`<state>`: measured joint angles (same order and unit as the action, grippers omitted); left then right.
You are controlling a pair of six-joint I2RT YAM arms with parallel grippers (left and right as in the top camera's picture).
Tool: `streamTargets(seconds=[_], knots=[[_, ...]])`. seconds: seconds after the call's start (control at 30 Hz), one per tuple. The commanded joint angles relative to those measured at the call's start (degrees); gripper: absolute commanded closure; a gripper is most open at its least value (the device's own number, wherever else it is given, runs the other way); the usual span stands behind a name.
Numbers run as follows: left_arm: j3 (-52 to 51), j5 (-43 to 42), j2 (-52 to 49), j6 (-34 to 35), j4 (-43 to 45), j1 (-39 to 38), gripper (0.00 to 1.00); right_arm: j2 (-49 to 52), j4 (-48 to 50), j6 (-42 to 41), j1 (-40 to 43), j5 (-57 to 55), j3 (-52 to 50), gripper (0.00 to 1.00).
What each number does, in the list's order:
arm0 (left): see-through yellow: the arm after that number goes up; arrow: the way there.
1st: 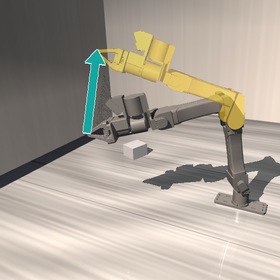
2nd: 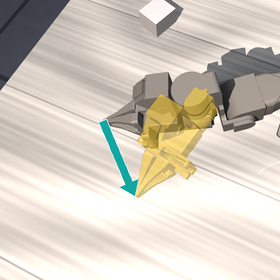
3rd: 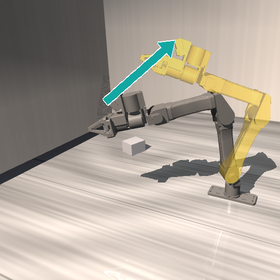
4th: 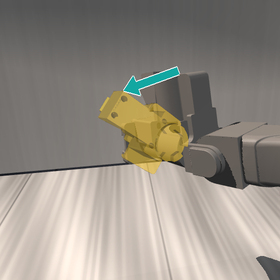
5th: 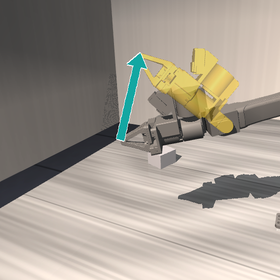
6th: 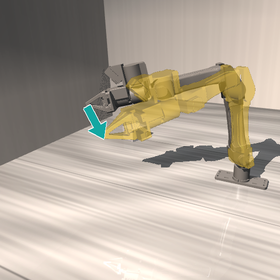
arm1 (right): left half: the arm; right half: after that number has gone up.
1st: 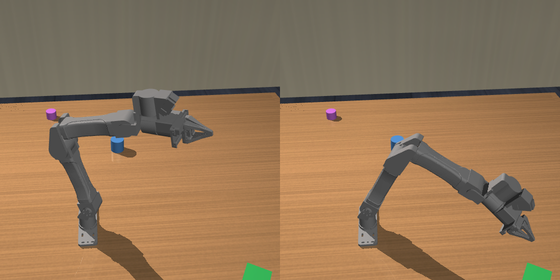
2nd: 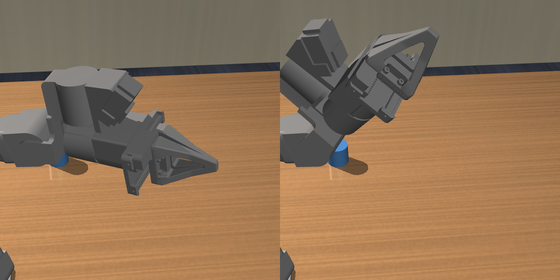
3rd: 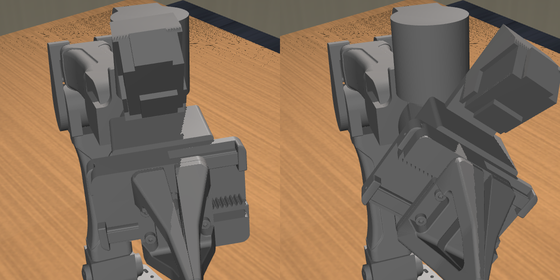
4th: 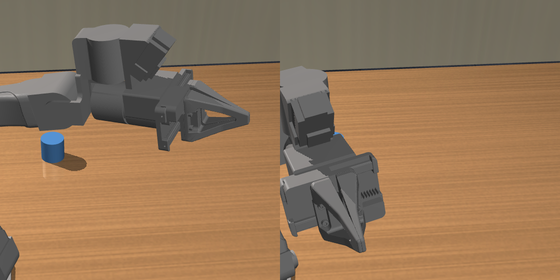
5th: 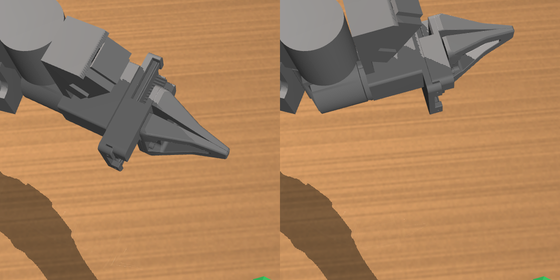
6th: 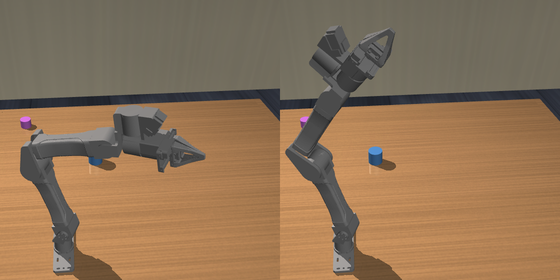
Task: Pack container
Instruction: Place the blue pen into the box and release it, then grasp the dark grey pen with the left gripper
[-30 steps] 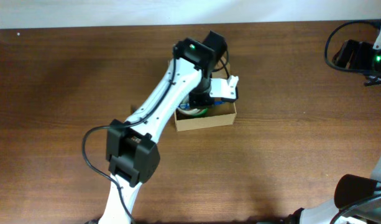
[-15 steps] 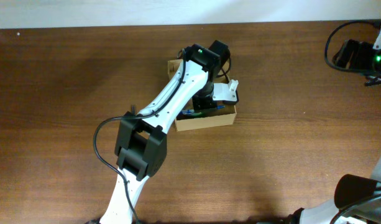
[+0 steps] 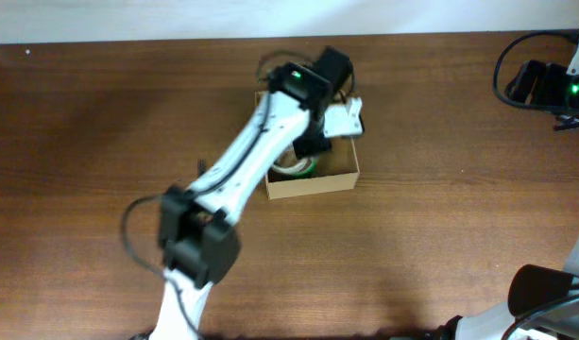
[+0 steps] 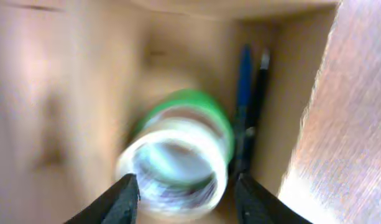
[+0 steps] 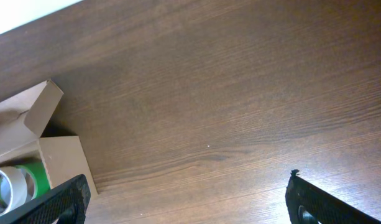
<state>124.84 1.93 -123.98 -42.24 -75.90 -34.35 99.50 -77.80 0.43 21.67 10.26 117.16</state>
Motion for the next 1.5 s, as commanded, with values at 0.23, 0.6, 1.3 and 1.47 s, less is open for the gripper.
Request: streamTargets(seconds=[0.23,0.6,1.3,1.47], knots=[[-12.94,1.66,33.97,34.16,9.64,35.06,0.43,0.20,0.17,-0.09,0.15,0.50,0.00,0.01],[-37.00,-12.94,18.32,42.73,11.23,44.22,0.48,0.20,0.17,-0.09,0.15,0.50,0.00,0.01],[-37.44,-7.87,4.68,44.89,17.62,32.09,0.53,0.20,0.17,-0.09,0.15,0.50,0.00,0.01],[-37.59,-6.38,4.28,45.68,17.62,32.09,0.55,0.20,0.17,-0.09,0.15,0.50,0.00,0.01]])
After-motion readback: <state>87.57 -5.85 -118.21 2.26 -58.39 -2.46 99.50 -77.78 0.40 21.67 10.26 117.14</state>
